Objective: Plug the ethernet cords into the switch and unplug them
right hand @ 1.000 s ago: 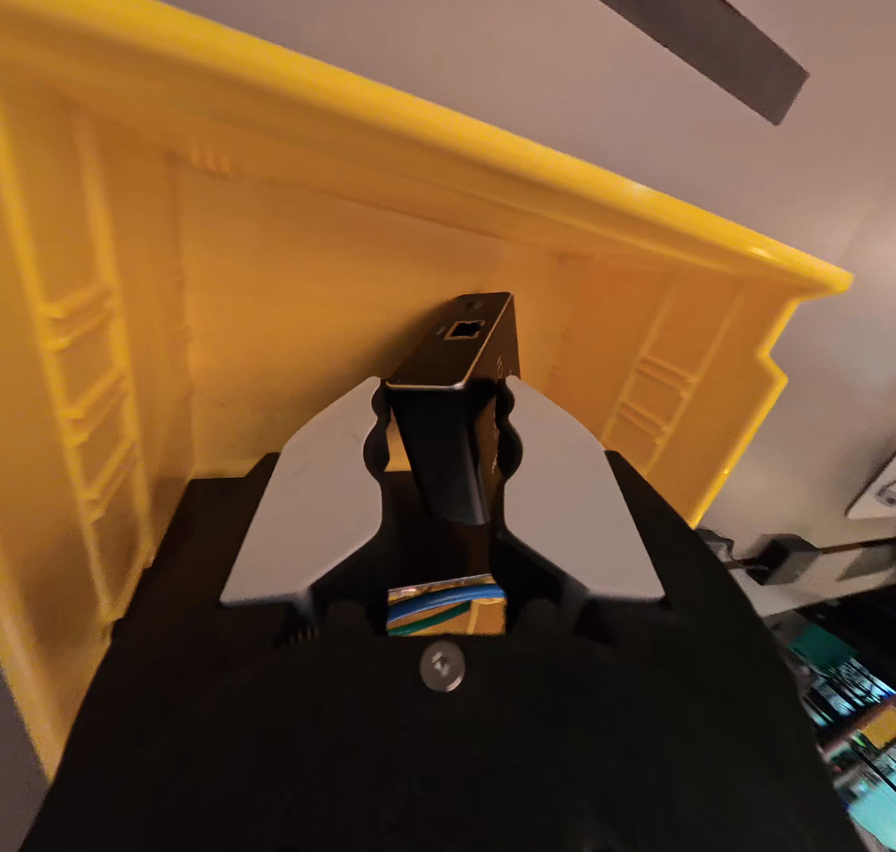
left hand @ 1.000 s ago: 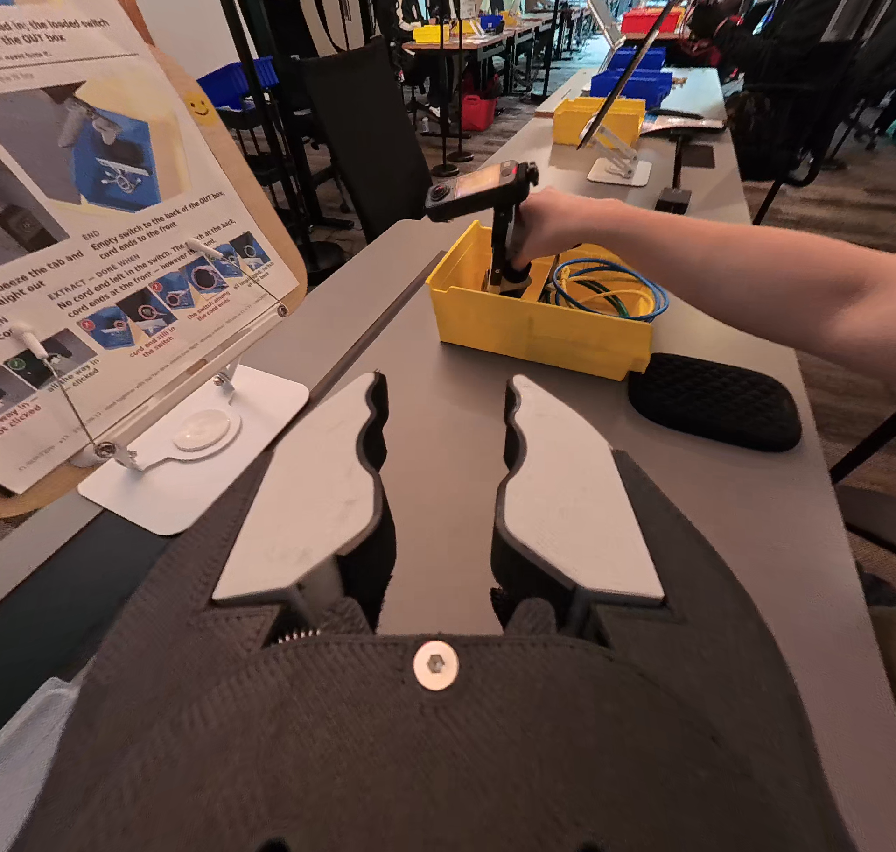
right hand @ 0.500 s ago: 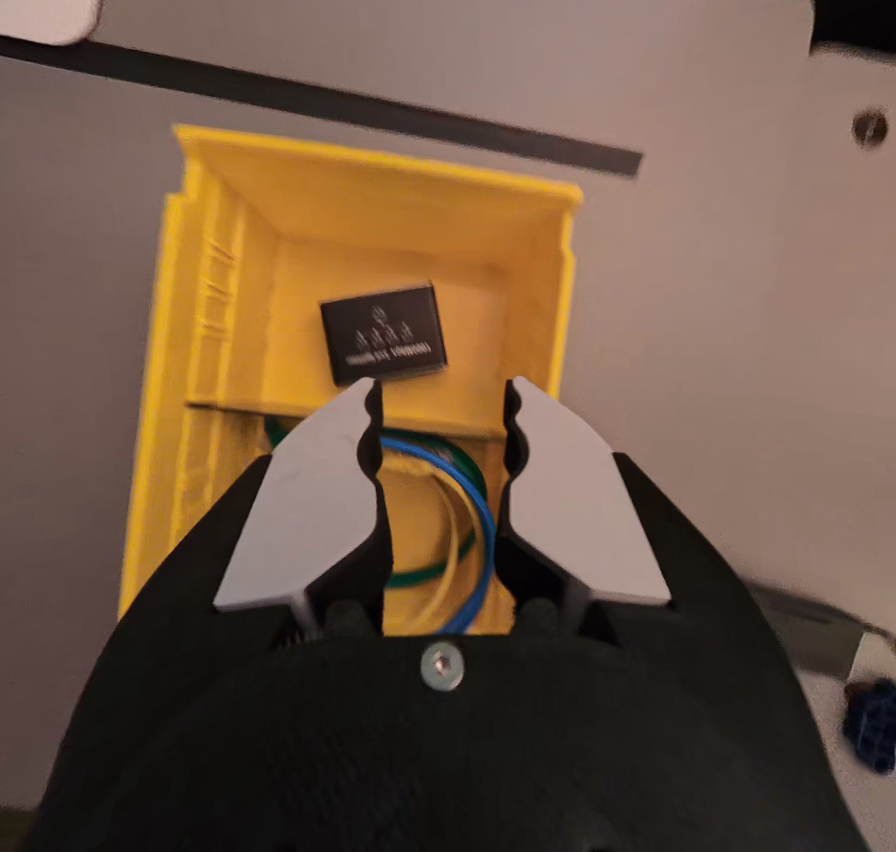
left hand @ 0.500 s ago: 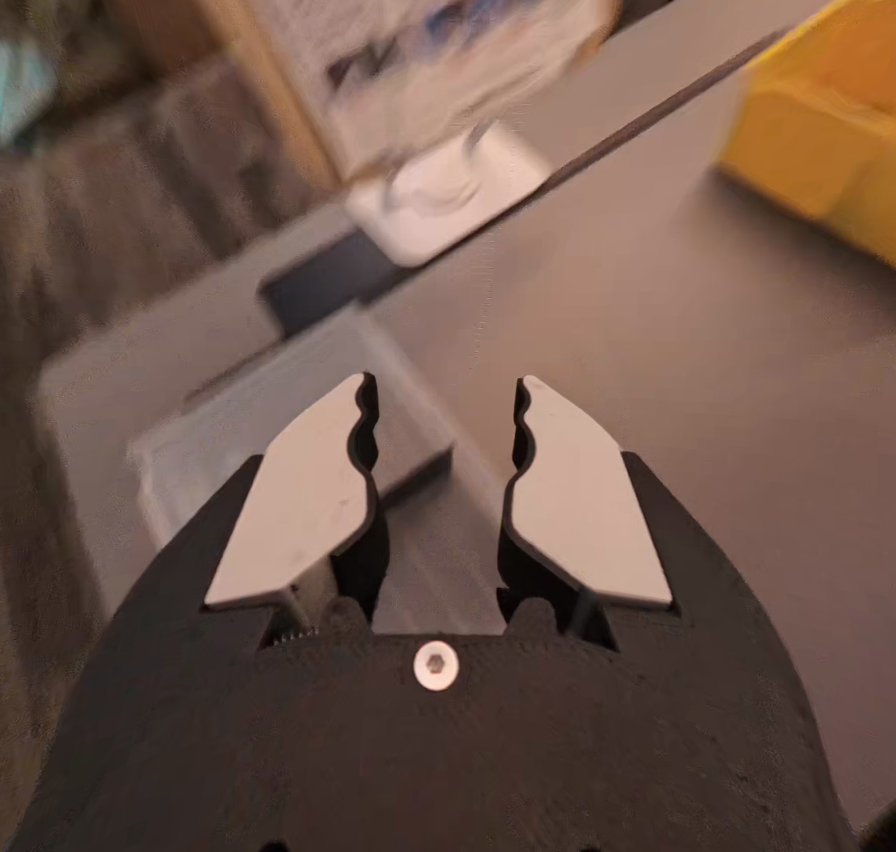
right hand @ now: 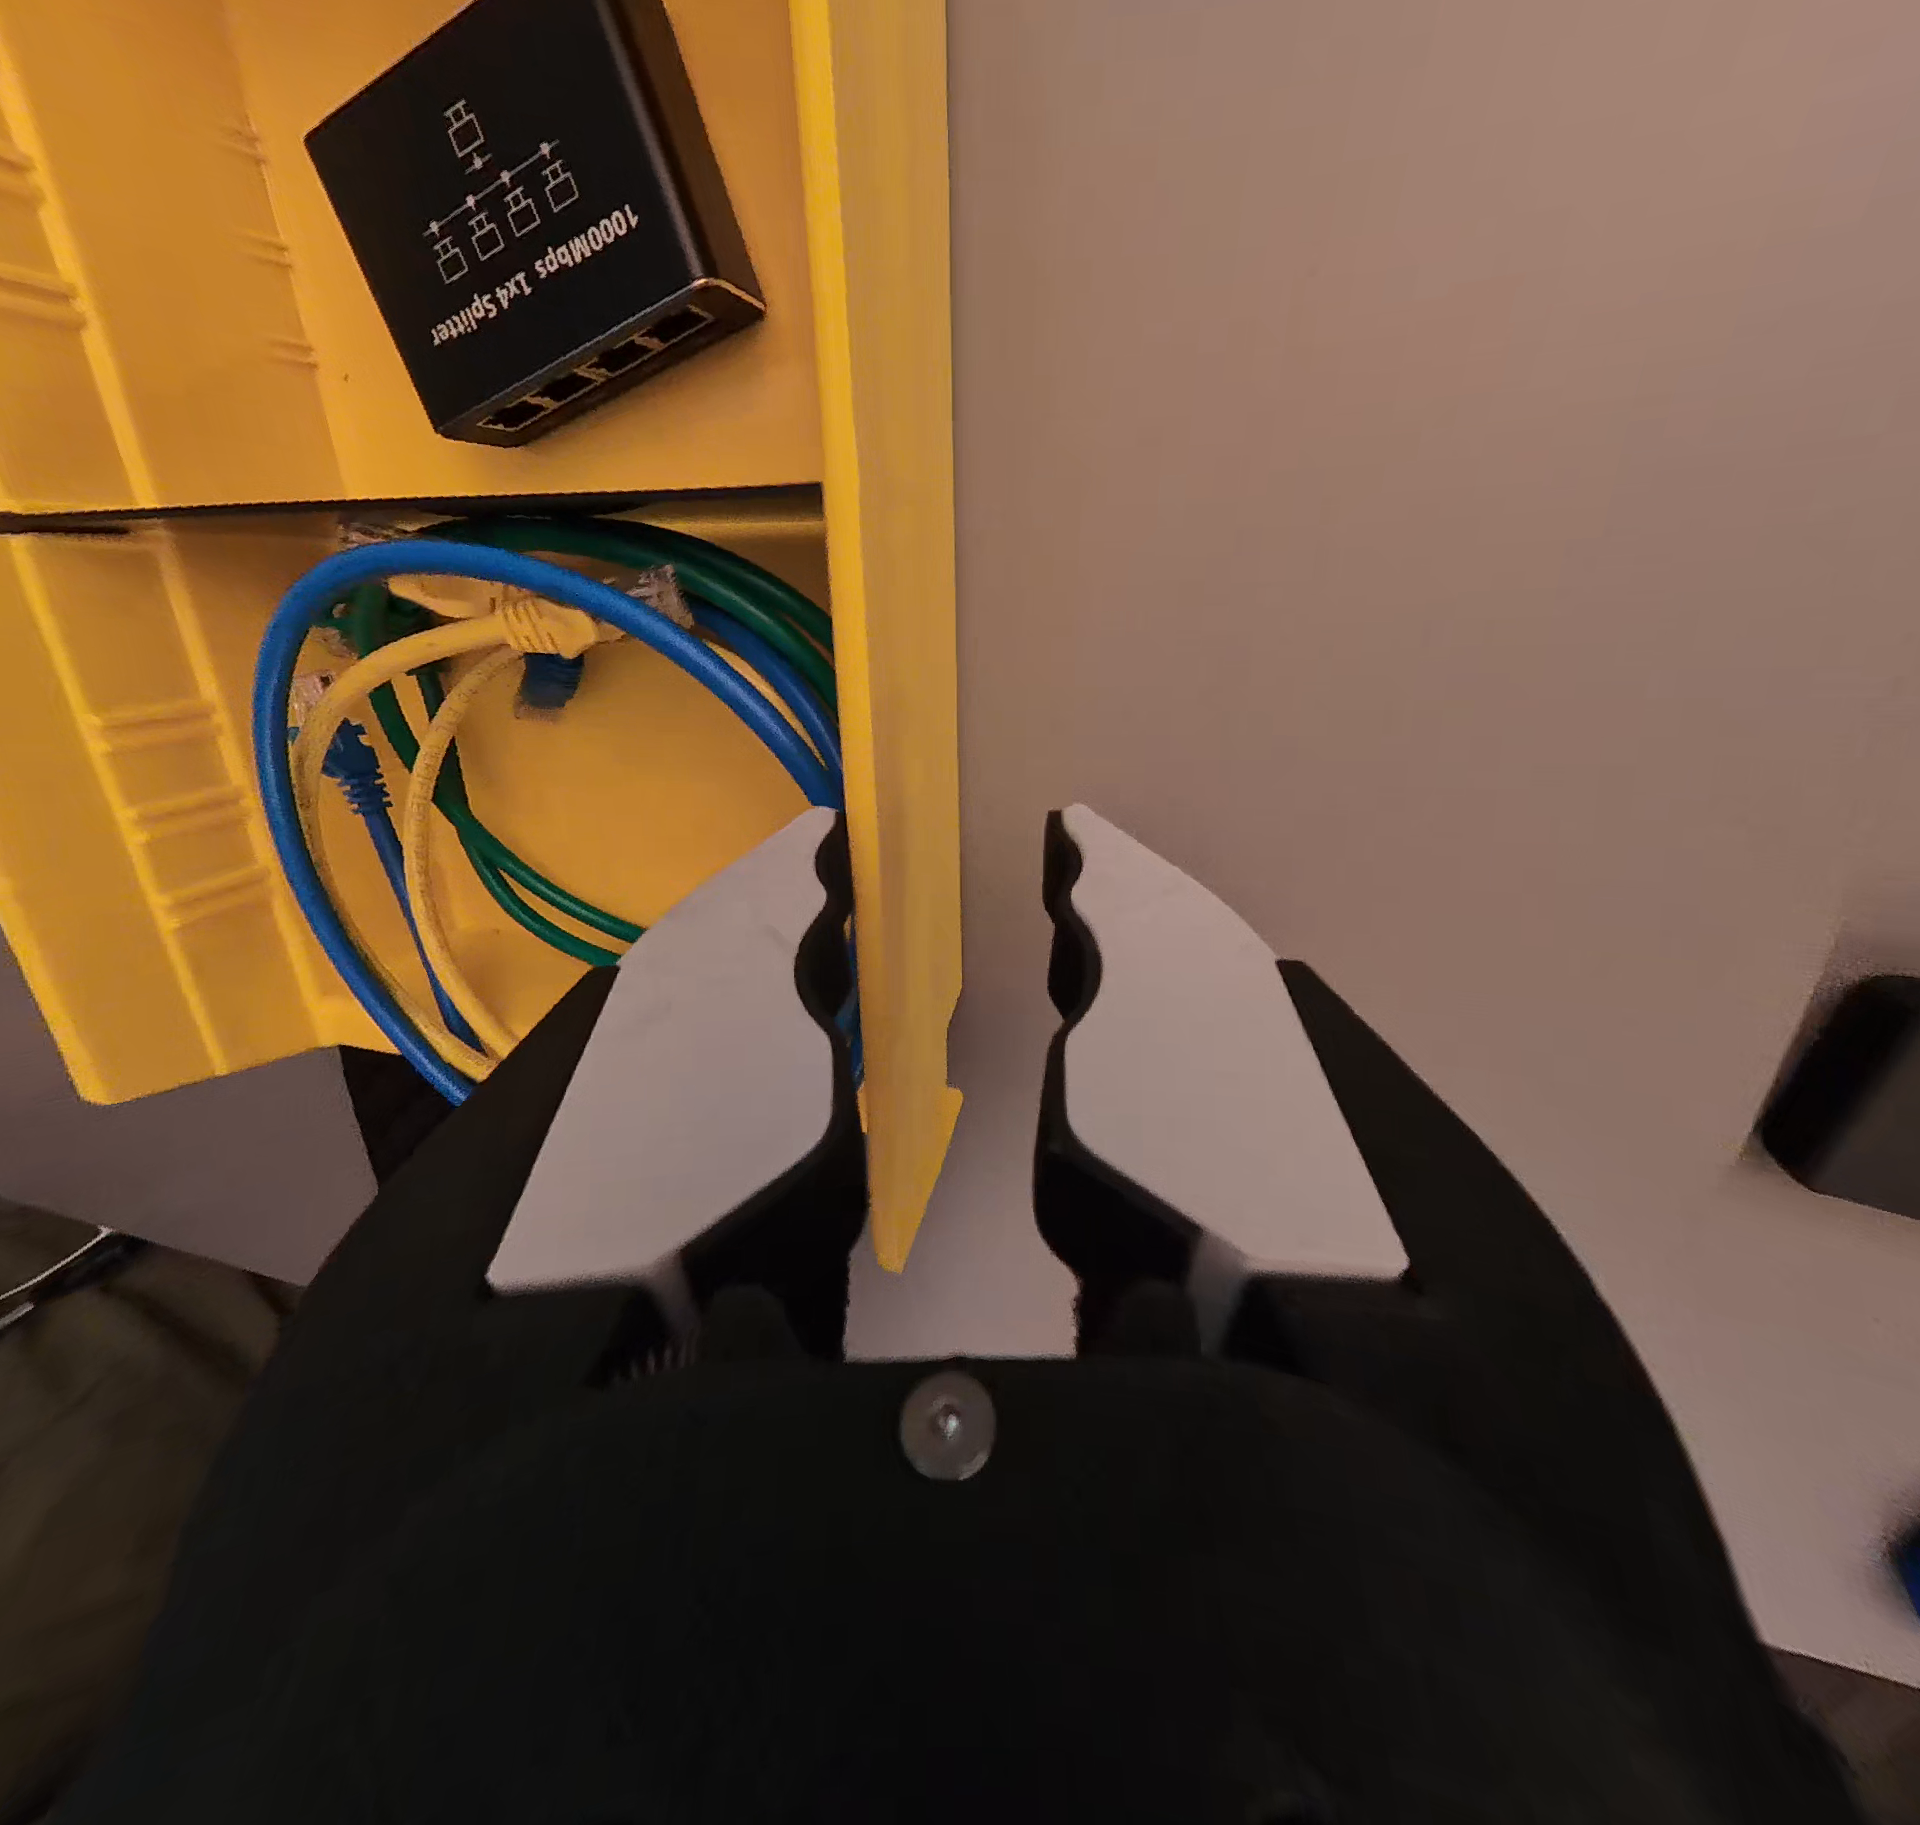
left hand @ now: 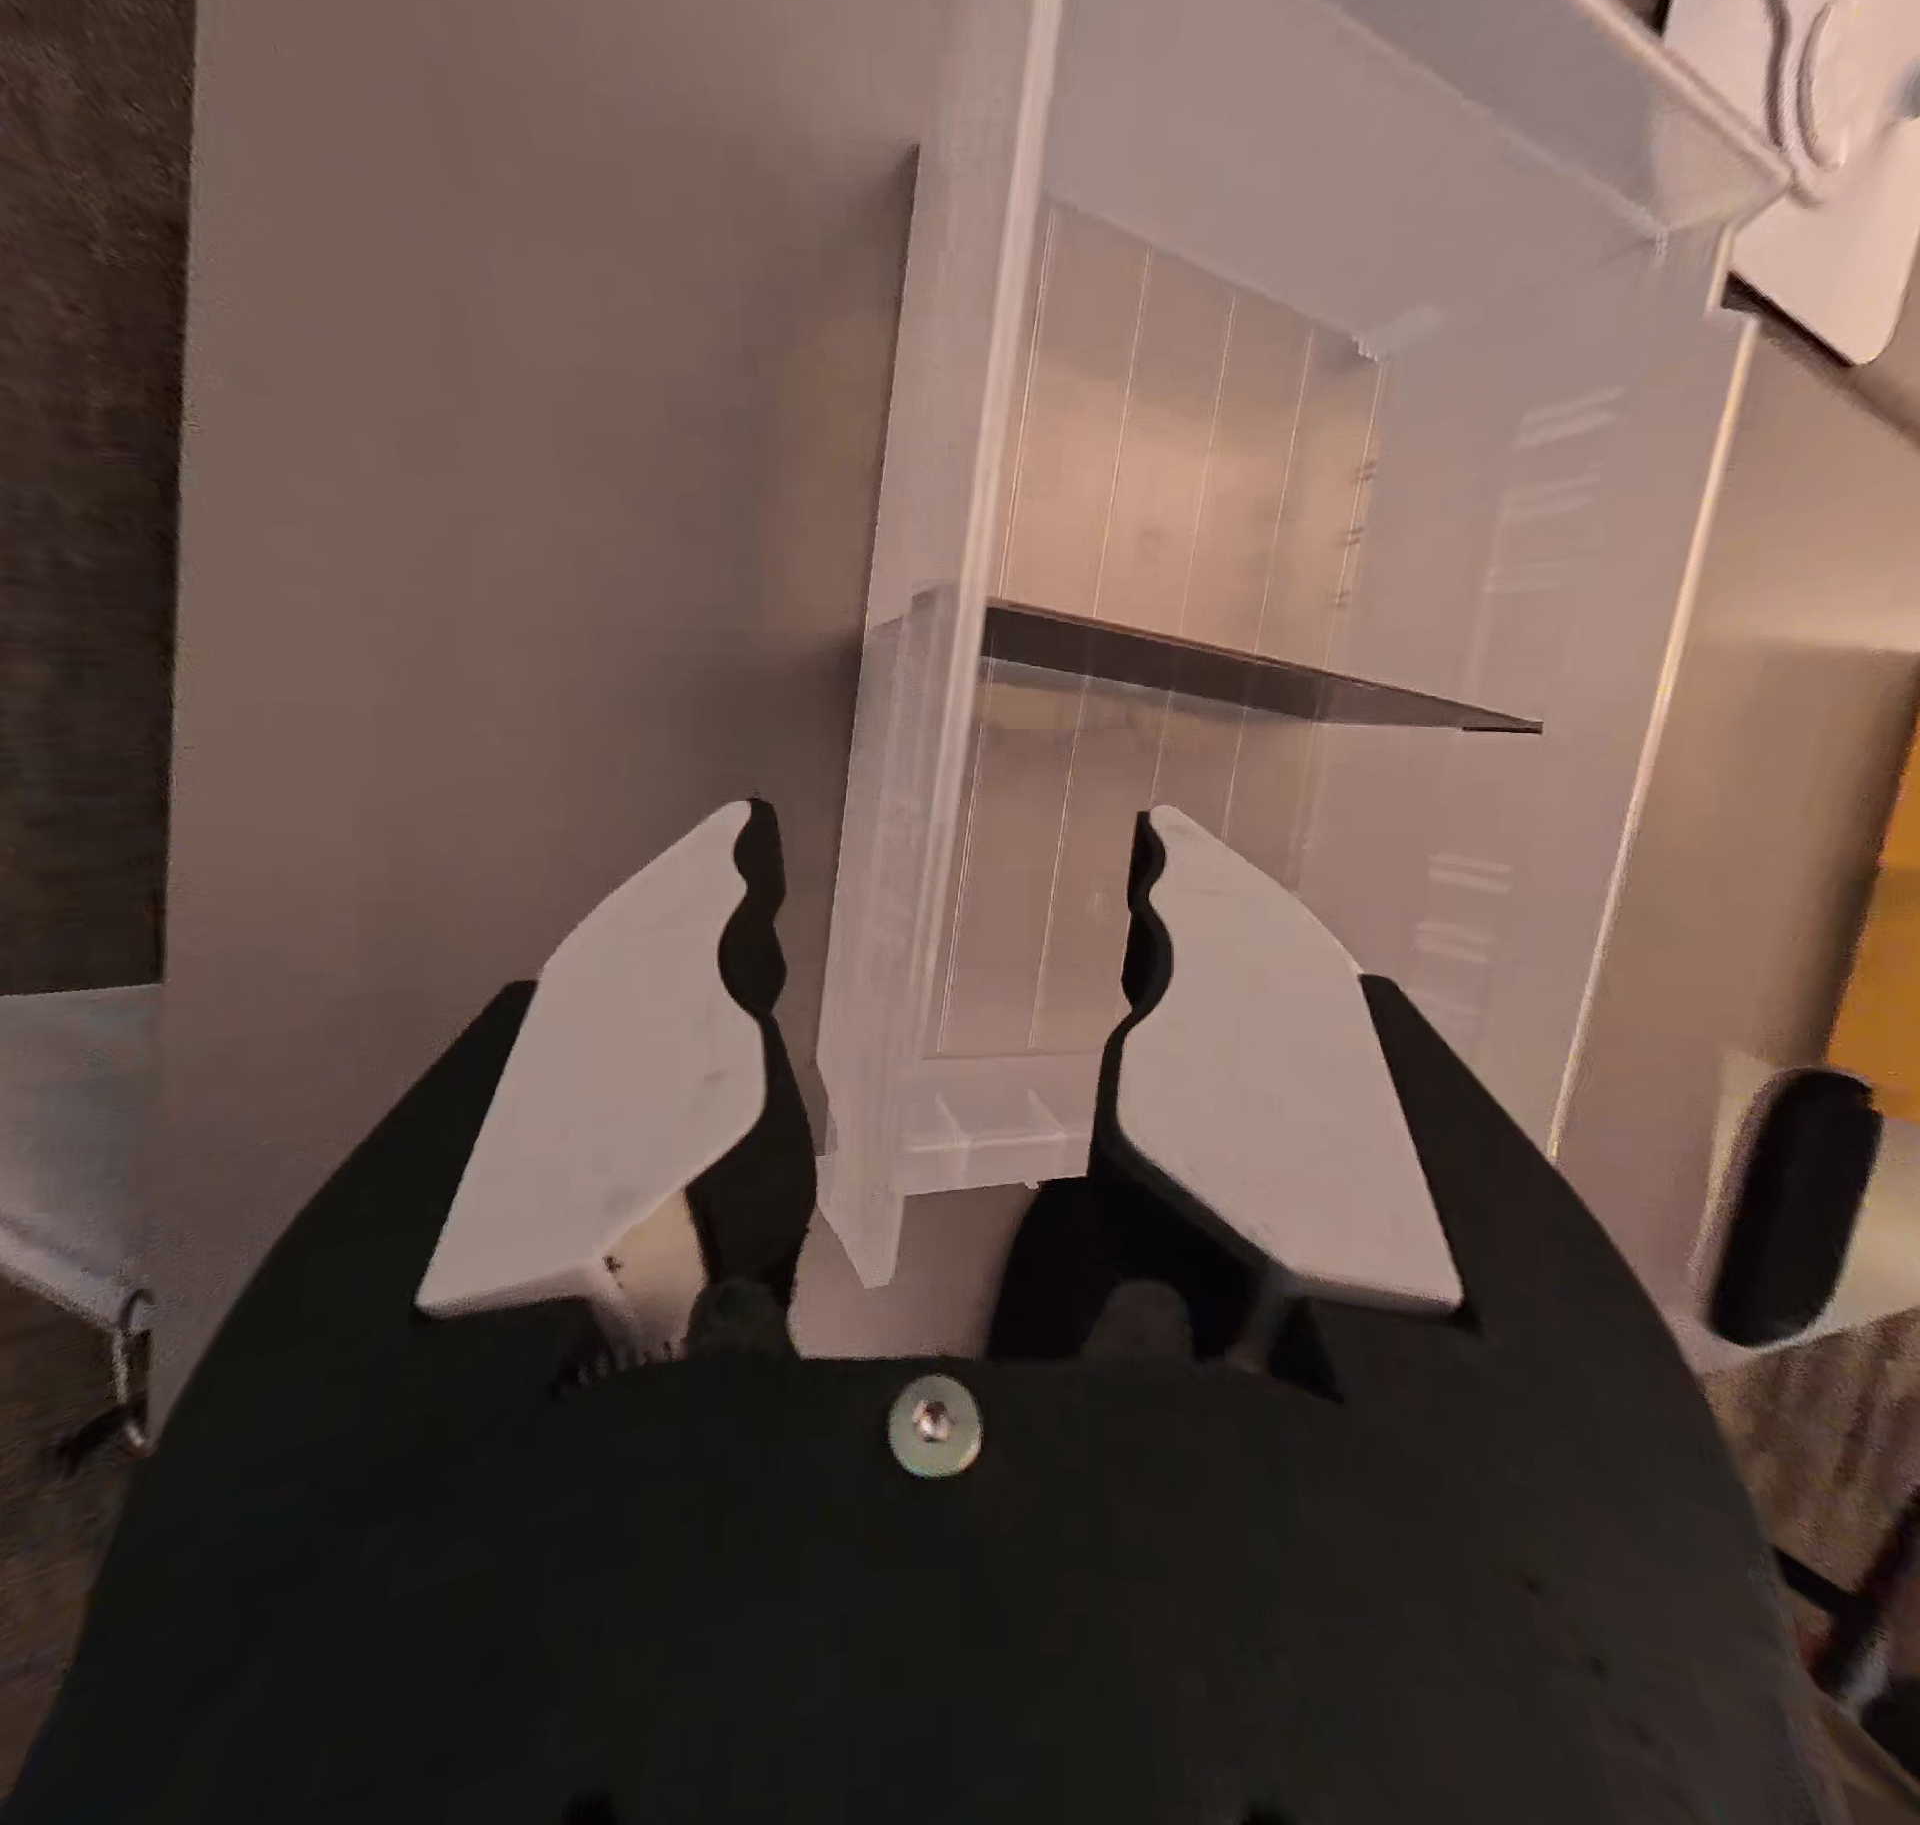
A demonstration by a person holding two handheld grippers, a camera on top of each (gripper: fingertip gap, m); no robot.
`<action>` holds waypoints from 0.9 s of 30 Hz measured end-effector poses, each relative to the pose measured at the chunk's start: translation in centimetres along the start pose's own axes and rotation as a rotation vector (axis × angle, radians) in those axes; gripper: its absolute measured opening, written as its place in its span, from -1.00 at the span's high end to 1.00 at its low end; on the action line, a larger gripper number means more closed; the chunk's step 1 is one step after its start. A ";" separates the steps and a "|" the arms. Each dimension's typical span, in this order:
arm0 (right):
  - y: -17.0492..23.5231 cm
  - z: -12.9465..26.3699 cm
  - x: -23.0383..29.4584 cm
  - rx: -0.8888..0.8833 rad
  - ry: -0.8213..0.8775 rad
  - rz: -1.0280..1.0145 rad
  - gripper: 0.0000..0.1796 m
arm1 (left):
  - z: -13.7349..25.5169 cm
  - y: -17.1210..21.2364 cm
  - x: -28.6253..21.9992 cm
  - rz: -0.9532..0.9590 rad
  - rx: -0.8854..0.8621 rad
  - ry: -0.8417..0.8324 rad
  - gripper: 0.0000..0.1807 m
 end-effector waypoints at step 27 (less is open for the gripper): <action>1.7 -2.2 3.6 0.140 0.148 0.013 0.94 | -4.8 2.8 0.7 -0.029 0.272 0.041 0.82</action>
Point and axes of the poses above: each gripper's, where its closed fingertips meet, z back along the fingers, y out of its underside, x = y × z across the jaws, the point moved 1 cm from there along z, back along the fingers, and after that the axes turned 7 degrees about -z, right-handed, at the moved point
